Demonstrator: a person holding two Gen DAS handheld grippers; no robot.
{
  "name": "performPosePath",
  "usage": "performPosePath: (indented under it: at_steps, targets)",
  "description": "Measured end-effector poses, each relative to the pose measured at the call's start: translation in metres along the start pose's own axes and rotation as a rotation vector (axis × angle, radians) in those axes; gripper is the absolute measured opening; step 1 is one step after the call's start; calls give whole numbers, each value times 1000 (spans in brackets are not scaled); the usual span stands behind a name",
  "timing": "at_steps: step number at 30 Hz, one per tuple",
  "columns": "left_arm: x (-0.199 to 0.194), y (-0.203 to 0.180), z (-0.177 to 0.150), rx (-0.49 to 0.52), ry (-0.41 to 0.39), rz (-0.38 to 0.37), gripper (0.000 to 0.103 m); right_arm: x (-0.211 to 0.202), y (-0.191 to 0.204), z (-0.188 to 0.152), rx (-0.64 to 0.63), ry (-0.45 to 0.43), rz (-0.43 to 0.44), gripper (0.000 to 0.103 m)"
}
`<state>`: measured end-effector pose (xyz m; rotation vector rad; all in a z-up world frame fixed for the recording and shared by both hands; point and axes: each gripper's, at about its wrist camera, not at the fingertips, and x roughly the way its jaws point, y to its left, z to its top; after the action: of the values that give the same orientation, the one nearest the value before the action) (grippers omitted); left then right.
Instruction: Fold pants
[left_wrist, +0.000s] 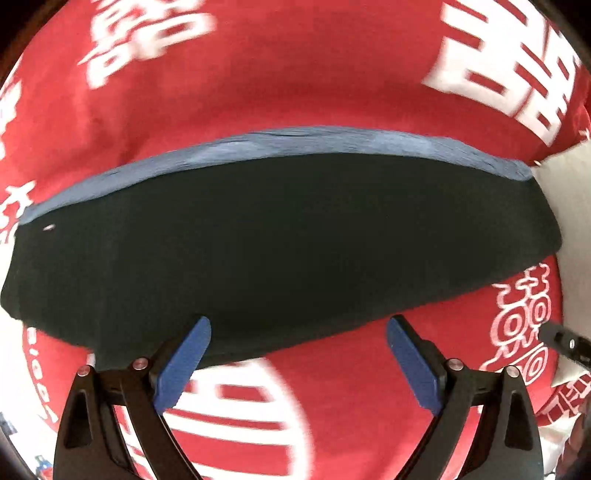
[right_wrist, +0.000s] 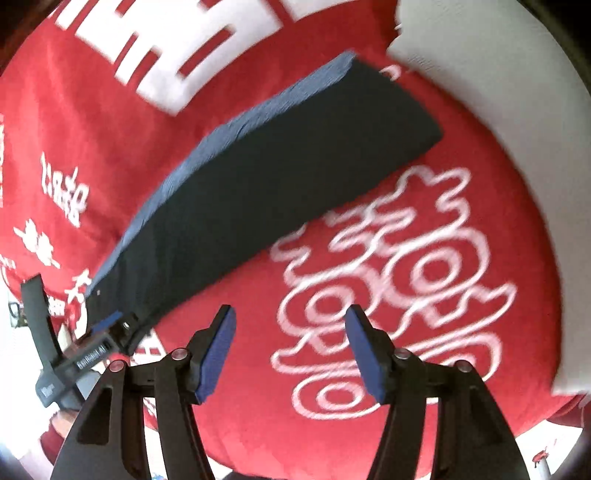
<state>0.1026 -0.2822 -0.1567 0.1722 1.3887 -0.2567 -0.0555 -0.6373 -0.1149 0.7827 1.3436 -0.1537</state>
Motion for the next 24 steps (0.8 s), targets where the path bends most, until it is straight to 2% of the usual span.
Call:
performPosePath:
  at_steps: [3,8,12,13,15,17,19,20,21,24]
  targets:
    - [-9,46,-7,-32,-29,29,97,12,26,-19,-21,19,-2,65]
    - [-20,146,-17,-71,-69,98,97,44,89,-46,-58,36,25,65]
    - [-15,217,-13,-83,-95,174,97,71,140,-67,-85,68,99,65]
    - [-9,213,19,-82,-93,190,97,81,155,-73,-93,78,122,65]
    - [-4,232,24,-77,-91,231,97,103,189,-84,-128,100,167,65]
    - [15,271,23,-65,-85,270,97,123,216,-94,-147,124,212,65]
    - [48,281,22,-59,-69,292,97,139,234,-103,-151,148,249,65]
    - [53,291,18,-58,-51,297,97,151,245,-108,-158,161,264,65]
    - [55,299,13,-65,-49,265,99,159,252,-112,-159,171,272,65]
    - [63,316,9,-77,-84,207,101,177,265,-118,-159,180,284,65]
